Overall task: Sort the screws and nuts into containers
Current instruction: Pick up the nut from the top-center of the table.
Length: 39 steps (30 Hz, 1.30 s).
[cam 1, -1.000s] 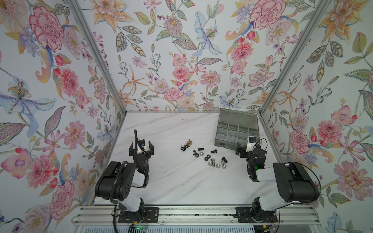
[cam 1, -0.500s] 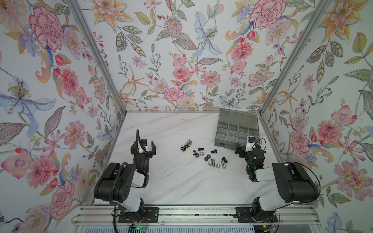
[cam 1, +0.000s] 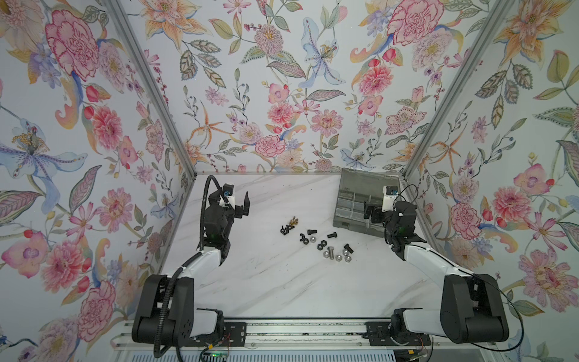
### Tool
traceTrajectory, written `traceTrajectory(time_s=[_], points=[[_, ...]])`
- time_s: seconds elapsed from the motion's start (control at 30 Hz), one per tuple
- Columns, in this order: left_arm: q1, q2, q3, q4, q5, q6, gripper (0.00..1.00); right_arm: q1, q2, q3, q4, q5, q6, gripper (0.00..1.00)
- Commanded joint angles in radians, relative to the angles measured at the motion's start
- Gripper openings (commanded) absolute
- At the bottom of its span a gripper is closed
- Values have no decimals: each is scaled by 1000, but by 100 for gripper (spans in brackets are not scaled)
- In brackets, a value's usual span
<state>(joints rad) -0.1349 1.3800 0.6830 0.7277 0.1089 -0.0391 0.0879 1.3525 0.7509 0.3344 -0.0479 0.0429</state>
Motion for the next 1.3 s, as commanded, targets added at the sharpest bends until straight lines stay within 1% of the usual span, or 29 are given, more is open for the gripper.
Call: traceTrajectory(time_s=[0.0, 0.1, 0.2, 0.3, 0.37, 0.57, 0.7, 0.9, 1.13, 1.27], points=[[-30, 99, 147, -257, 142, -60, 99, 51, 48, 155, -389, -89, 73, 99], [-57, 224, 309, -426, 169, -45, 99, 132, 95, 245, -514, -43, 109, 99], [-97, 351, 475, -629, 180, 14, 99, 200, 125, 280, -566, -27, 141, 99], [-161, 463, 612, -786, 135, 84, 99, 223, 146, 286, -572, -55, 189, 99], [-202, 517, 670, -841, 126, 113, 99, 230, 161, 289, -572, -72, 204, 99], [-295, 595, 748, -876, 149, 127, 99, 246, 179, 290, -572, -77, 219, 99], [-344, 662, 818, -949, 121, 134, 99, 253, 174, 285, -572, -70, 222, 99], [-353, 711, 869, -970, 44, 86, 90, 265, 160, 281, -590, -55, 225, 99], [-354, 750, 912, -988, 23, 53, 82, 291, 153, 287, -605, -27, 225, 99], [-353, 782, 937, -993, 16, 17, 70, 296, 155, 290, -609, -22, 218, 99]])
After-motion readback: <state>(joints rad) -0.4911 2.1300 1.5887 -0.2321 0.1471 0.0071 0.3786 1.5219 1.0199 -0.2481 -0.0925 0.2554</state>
